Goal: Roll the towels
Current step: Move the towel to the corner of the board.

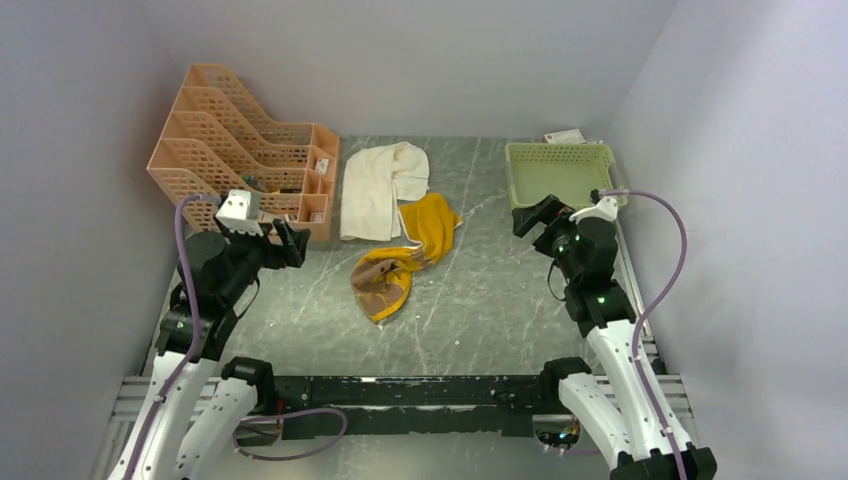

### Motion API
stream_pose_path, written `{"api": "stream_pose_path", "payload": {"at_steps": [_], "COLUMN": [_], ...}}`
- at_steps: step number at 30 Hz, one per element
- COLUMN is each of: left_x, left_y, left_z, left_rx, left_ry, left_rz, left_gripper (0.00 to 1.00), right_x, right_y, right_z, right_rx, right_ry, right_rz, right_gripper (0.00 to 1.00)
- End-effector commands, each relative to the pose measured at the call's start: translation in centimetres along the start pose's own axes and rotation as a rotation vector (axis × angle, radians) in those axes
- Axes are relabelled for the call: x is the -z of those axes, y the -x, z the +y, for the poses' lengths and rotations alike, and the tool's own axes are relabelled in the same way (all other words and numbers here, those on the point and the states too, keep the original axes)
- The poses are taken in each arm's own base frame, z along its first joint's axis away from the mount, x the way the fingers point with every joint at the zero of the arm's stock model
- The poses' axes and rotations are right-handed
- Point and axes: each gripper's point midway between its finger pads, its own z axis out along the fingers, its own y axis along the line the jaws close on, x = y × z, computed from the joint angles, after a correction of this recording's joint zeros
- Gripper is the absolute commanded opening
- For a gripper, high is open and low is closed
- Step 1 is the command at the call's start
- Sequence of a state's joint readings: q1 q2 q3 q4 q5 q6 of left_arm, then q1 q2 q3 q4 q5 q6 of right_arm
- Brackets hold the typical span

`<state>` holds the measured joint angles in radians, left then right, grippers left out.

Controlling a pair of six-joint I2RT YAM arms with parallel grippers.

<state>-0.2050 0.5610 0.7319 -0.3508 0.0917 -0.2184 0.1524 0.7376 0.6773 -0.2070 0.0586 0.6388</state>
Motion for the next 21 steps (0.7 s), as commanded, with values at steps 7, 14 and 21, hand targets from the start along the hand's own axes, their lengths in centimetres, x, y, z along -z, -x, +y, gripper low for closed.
{"api": "stream_pose_path", "payload": {"at_steps": [7, 14, 21], "left_x": [0.6, -0.6, -0.8], "left_y": [-1.2, -3.5, -4.3], "left_z": [-0.1, 0.0, 0.2], "left_rx": [0.038, 0.05, 0.051], "left_ry": [0.001, -0.002, 0.001], "left_rz": [0.028, 0.143, 0.168], "left_gripper": [0.94, 0.94, 0.94], "right_x": [-2.5, -8.3, -18.6], "right_y": [-2.3, -4.9, -9.8], "right_z": [5.0, 10.2, 16.5], "right_rx": [0.16, 0.513, 0.681], "right_ry": [0.247, 0.107, 0.18], "right_rz": [0.045, 0.092, 0.217], "right_gripper": [1.0, 1.0, 1.0]}}
